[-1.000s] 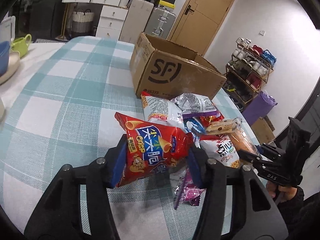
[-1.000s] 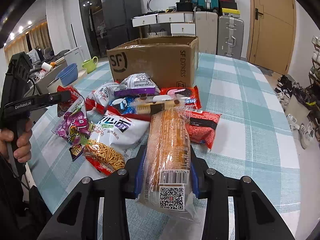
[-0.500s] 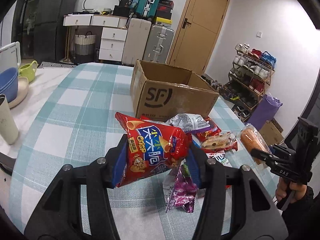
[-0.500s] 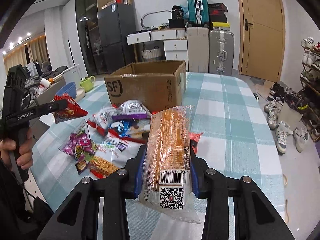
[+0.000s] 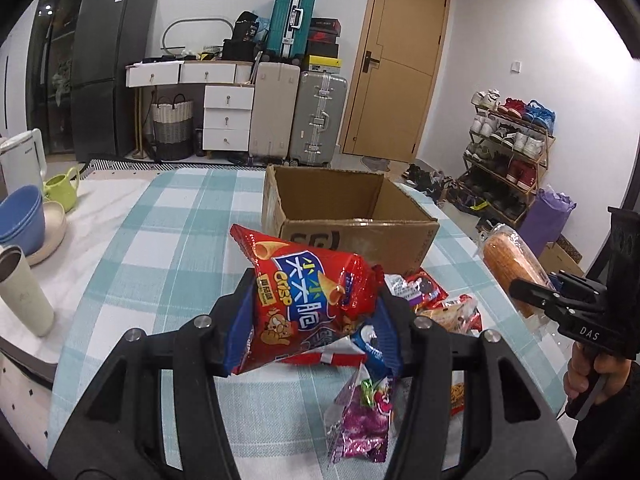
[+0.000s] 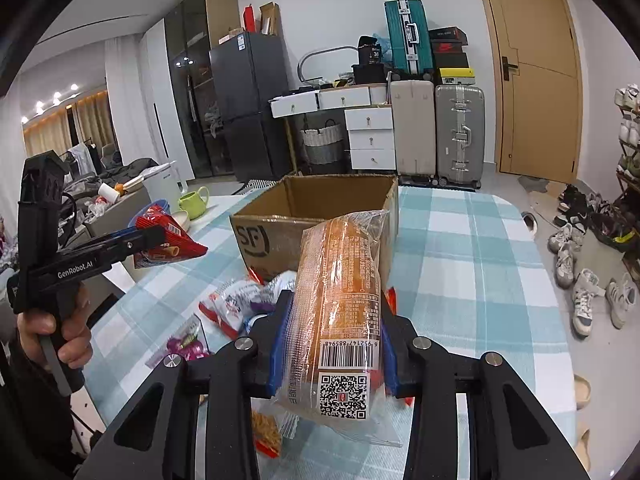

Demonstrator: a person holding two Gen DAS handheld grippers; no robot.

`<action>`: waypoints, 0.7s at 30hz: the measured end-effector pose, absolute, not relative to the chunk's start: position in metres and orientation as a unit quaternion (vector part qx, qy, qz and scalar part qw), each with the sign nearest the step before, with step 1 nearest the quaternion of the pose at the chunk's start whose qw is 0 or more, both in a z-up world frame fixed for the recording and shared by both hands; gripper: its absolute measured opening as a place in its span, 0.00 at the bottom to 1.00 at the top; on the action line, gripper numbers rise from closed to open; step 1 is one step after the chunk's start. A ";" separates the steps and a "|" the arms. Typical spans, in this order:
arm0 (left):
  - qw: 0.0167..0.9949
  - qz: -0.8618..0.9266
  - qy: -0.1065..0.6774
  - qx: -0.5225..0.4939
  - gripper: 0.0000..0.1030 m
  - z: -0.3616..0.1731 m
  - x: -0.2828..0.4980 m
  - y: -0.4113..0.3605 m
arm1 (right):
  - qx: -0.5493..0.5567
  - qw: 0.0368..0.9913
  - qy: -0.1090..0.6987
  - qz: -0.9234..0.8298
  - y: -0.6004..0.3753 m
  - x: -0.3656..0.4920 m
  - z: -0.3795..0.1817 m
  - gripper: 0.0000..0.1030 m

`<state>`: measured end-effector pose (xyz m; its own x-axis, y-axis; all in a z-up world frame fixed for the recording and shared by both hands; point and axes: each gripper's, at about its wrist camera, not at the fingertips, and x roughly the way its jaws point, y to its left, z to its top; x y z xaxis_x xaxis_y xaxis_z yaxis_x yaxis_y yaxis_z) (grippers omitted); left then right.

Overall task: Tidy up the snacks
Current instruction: 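Carry the chip bag and bread loaf into the box and release both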

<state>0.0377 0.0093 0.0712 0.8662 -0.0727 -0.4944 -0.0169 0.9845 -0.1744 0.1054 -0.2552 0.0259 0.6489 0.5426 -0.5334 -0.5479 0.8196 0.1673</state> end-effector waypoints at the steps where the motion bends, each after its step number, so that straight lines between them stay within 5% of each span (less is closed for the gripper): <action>1: 0.963 -0.014 0.257 -0.083 0.49 0.074 0.039 0.008 | -0.004 0.909 0.290 0.300 -0.253 0.108 0.030 0.37; 21: 0.963 -0.006 0.255 -0.084 0.49 0.128 0.099 0.011 | 0.016 0.909 0.288 0.300 -0.226 0.169 0.079 0.37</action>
